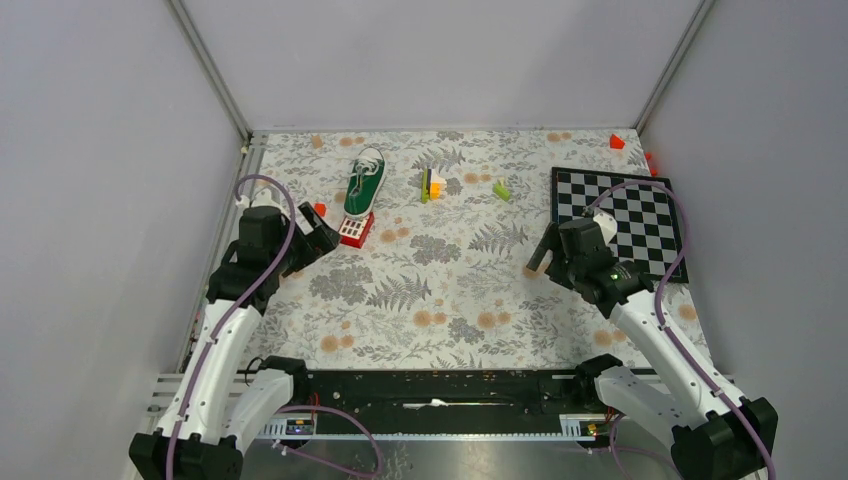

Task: Tie the shoes
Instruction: Move the shoe to the center of the board.

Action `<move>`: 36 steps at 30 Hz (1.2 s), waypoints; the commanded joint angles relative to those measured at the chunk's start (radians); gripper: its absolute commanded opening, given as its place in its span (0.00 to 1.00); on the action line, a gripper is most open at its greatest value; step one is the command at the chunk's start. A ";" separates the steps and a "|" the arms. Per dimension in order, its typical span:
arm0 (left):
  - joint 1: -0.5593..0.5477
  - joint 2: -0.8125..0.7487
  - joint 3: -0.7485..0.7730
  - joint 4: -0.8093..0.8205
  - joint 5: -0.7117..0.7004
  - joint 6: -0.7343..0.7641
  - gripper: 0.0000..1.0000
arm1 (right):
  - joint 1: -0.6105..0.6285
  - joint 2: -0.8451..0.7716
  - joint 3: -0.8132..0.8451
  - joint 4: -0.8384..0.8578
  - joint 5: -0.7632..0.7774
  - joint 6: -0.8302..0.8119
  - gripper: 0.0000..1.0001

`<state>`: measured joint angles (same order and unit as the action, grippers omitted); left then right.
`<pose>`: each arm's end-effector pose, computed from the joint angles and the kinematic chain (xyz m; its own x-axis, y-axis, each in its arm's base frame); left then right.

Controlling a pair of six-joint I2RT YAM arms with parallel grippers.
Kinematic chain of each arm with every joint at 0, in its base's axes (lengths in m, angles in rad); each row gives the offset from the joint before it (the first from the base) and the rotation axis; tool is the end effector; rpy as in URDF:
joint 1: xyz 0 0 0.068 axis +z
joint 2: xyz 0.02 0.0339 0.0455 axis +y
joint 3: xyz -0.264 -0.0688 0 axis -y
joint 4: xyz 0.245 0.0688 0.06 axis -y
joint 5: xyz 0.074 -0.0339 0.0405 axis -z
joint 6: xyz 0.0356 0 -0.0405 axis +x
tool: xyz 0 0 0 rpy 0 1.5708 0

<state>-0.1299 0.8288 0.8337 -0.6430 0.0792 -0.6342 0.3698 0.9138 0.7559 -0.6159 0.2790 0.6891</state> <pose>0.1724 -0.0254 0.3041 -0.5897 -0.5187 -0.6191 -0.1952 0.8353 -0.5139 0.1784 0.0586 0.2676 -0.6071 0.4203 -0.6744 0.2879 0.9074 0.3062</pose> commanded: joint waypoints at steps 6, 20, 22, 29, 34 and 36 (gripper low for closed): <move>0.006 0.139 0.221 -0.103 -0.283 0.023 0.87 | -0.006 -0.045 -0.019 0.027 -0.084 -0.001 1.00; -0.031 0.702 0.555 -0.028 -0.102 0.109 0.64 | -0.006 -0.154 -0.023 0.032 -0.152 0.050 1.00; -0.050 0.766 0.605 -0.041 -0.091 0.133 0.72 | -0.005 -0.153 -0.020 0.034 -0.170 0.060 1.00; -0.084 0.870 0.652 -0.027 -0.187 0.162 0.87 | -0.006 -0.152 -0.018 0.033 -0.183 0.061 1.00; -0.088 0.954 0.699 -0.026 -0.251 0.193 0.71 | -0.005 -0.145 -0.012 0.029 -0.197 0.064 1.00; -0.092 0.970 0.706 -0.022 -0.274 0.201 0.66 | -0.005 -0.147 -0.010 0.027 -0.197 0.064 1.00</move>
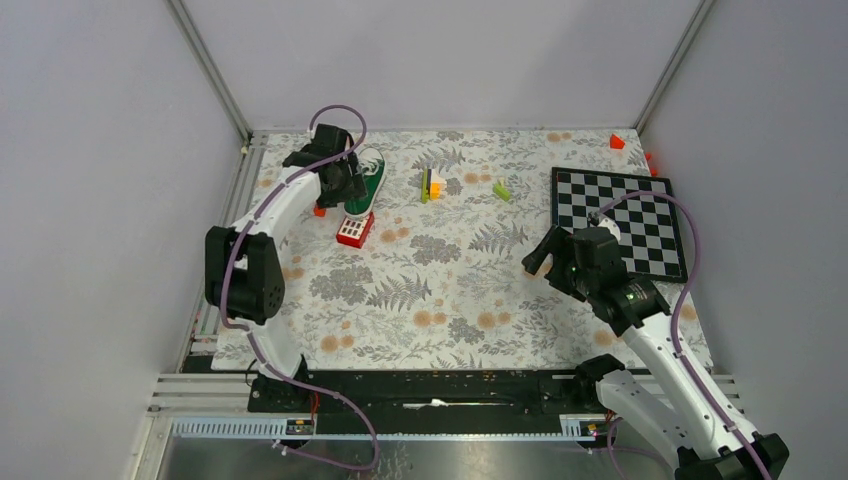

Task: Tie the shoes
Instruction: Move the shoe to the center of the board.

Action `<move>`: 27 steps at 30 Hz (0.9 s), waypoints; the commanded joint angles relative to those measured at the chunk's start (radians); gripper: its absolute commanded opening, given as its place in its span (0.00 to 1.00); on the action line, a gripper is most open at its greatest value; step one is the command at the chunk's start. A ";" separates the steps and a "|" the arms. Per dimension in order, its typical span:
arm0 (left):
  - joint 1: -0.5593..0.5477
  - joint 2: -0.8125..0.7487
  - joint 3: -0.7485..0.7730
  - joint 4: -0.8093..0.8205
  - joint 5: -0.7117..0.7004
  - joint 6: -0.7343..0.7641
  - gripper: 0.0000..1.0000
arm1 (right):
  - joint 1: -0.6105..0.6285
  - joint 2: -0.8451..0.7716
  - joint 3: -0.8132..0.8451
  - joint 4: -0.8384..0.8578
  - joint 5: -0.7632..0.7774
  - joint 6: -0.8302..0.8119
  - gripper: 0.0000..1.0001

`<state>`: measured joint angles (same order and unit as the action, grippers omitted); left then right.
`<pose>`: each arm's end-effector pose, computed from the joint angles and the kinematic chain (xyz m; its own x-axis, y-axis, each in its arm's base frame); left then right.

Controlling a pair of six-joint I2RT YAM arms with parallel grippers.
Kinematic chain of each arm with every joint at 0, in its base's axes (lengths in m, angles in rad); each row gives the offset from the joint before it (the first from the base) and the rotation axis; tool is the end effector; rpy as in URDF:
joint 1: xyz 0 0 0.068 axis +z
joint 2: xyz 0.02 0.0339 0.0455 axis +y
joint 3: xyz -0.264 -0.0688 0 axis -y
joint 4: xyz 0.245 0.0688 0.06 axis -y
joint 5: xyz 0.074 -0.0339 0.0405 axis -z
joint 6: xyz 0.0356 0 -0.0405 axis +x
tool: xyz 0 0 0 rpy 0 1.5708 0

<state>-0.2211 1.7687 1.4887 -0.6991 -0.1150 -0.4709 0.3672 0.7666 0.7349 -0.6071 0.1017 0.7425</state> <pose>0.3765 -0.0804 0.2715 -0.7922 -0.2839 -0.5403 -0.2289 0.9588 -0.1682 0.1548 0.0557 0.2836 -0.6001 0.4899 -0.6324 0.1692 0.8504 0.4982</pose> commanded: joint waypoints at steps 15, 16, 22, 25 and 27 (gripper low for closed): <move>-0.014 0.174 0.166 0.033 -0.022 0.054 0.13 | -0.002 0.006 0.015 -0.005 -0.034 0.025 1.00; -0.015 0.185 0.181 0.014 -0.015 0.050 0.01 | -0.003 0.004 0.016 -0.007 -0.033 0.026 1.00; -0.073 0.086 0.213 0.020 -0.004 -0.002 0.00 | -0.003 0.003 0.011 -0.012 -0.052 0.017 1.00; -0.113 0.001 0.230 0.052 -0.001 -0.016 0.00 | -0.002 -0.002 0.005 -0.021 -0.055 0.017 1.00; -0.137 -0.022 0.263 0.038 0.030 -0.015 0.00 | -0.002 -0.012 0.004 -0.025 -0.064 0.010 1.00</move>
<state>-0.3008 1.9045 1.6482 -0.7132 -0.1303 -0.4652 0.3672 0.7746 0.7349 -0.6113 0.0582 0.7570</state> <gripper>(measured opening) 0.066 0.993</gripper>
